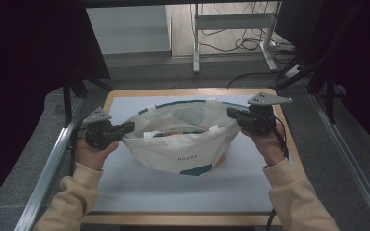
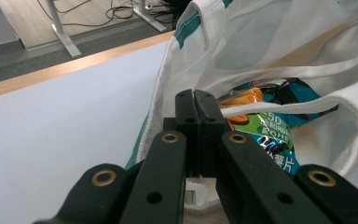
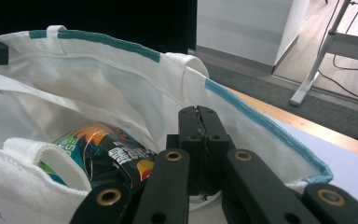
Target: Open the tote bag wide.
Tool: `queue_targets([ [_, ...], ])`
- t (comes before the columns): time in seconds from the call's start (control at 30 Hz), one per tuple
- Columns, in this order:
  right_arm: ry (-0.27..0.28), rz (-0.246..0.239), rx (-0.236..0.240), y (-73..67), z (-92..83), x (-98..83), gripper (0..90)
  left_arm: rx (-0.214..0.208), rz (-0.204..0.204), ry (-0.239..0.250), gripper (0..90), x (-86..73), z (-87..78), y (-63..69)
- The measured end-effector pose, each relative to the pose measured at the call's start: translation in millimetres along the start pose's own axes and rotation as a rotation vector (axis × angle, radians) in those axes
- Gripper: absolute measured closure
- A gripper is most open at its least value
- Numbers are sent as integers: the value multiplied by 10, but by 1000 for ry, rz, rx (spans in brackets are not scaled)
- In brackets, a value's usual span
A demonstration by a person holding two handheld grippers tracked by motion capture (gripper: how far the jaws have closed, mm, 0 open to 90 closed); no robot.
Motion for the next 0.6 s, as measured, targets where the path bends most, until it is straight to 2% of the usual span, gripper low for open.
queue_targets([
  [0.27, -13, -6, -7, 8, 40, -76, 891, 14, 12, -11, 898, -51, 48, 20],
  [0.6, -56, 19, -5, 47, 215, -335, 891, 17, 12, -39, 898, -189, 152, 25],
])
Point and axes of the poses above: each handheld gripper's, and its own axes: z roughly forward along the jaws, x roughly out of its top, y roughly to its right, the point moved 9 cm from there along z, roughly forward along the jaws, and after that the axes turned 9 degrees about -y, right-handed, at the moved point
